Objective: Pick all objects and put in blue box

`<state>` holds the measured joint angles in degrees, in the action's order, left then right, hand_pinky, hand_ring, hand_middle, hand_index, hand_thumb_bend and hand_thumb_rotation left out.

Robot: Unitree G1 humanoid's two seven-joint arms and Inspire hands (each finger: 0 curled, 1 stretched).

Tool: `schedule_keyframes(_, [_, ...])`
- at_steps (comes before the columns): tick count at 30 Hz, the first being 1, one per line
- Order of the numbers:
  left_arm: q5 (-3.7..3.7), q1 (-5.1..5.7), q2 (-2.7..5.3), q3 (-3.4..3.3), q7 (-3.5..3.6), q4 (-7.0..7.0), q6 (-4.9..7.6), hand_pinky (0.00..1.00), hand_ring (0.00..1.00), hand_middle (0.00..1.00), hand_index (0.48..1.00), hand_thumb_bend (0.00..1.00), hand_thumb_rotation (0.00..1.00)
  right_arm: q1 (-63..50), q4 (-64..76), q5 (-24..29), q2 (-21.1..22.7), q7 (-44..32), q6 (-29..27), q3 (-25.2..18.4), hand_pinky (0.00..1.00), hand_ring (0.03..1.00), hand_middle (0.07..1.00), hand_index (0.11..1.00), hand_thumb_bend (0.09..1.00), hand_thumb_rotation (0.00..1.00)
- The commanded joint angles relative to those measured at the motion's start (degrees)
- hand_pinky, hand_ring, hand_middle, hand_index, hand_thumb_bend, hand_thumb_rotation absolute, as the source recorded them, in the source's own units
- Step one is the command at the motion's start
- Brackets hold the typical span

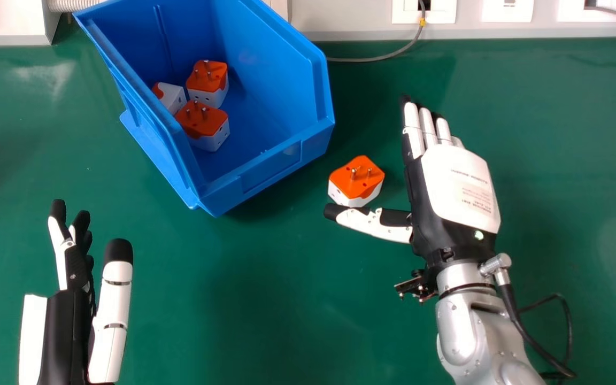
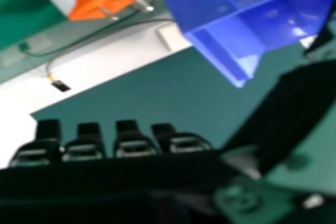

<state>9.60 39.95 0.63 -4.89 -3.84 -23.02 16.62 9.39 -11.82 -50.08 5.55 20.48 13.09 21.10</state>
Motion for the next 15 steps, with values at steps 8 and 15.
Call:
schedule_keyframes(8, [-0.07,0.18,-0.44,-0.28,-0.09,-0.74,1.01,1.0,1.0,1.0,1.0,0.47,1.0,3.58,-1.31,-0.38,-0.89,-0.47,4.21,1.3,1.0,1.0,1.0,1.0,0.752,0.65])
schedule_keyframes(15, [-0.31,0.01,-0.49,-0.36,-0.01,-0.56,1.09,1.0,1.0,1.0,1.0,0.48,1.0,9.2,-8.74,0.71,-3.24,-1.48,7.58,2.15,1.0,1.0,1.0,1.0,0.753,0.6])
